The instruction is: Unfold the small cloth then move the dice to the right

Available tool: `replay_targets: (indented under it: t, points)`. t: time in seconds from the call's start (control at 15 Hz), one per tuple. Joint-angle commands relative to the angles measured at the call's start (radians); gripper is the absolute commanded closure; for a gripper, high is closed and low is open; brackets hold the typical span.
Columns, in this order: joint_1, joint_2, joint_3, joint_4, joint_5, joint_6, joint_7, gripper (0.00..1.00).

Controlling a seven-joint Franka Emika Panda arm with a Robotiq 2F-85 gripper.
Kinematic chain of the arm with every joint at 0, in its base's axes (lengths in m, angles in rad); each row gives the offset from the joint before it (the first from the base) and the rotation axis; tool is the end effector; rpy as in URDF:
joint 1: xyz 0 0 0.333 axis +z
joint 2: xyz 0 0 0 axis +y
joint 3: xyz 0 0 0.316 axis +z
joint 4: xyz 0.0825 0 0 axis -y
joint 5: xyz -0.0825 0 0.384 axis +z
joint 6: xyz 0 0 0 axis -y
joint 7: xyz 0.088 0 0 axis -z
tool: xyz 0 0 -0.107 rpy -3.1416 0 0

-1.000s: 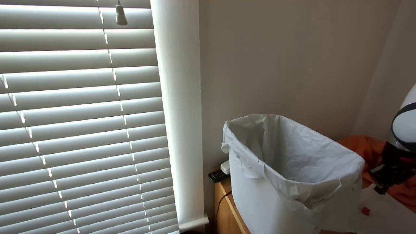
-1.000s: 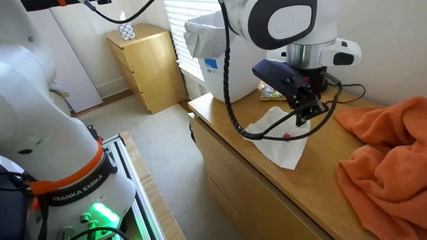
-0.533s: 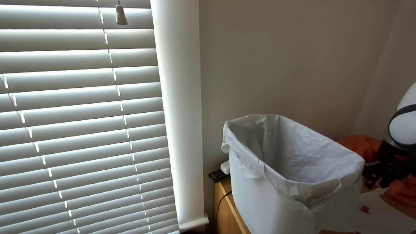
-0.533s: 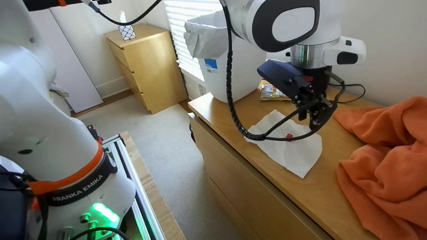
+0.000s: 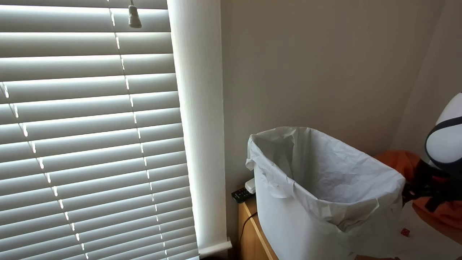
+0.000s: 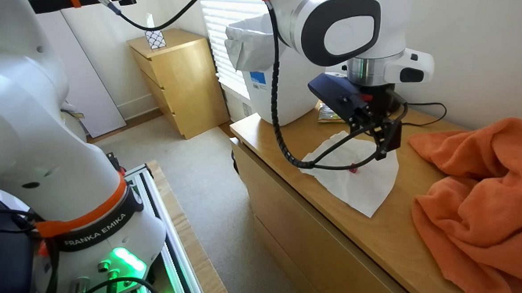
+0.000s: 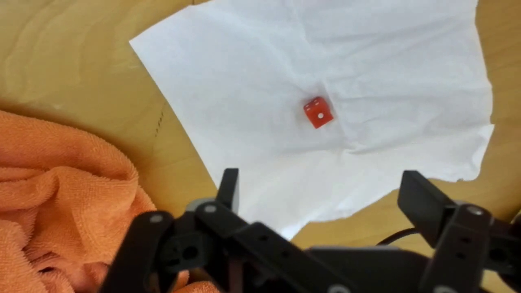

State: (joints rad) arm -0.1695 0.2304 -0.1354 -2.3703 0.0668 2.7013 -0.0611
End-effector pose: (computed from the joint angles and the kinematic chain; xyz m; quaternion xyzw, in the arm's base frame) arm 0.4944 -0.1591 0.2386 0.9876 -0.1481 0.0509 0.0090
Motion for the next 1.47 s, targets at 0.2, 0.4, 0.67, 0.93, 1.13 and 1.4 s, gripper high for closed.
replay_targets:
  t: [0.2, 0.4, 0.67, 0.93, 1.13, 1.4]
  points:
    - [0.009, -0.097, -0.016, -0.079, -0.058, 0.004, 0.012, 0.01]
    - [0.005, -0.077, -0.009, -0.066, -0.057, -0.035, -0.004, 0.00]
    - [0.000, -0.020, 0.010, -0.044, -0.020, -0.031, -0.030, 0.00]
    - [0.010, 0.036, 0.005, -0.027, 0.000, -0.030, 0.069, 0.00]
    - [0.007, 0.071, 0.004, -0.015, 0.042, -0.013, 0.146, 0.00]
    - [-0.009, 0.097, 0.020, -0.001, 0.127, 0.019, 0.169, 0.00]
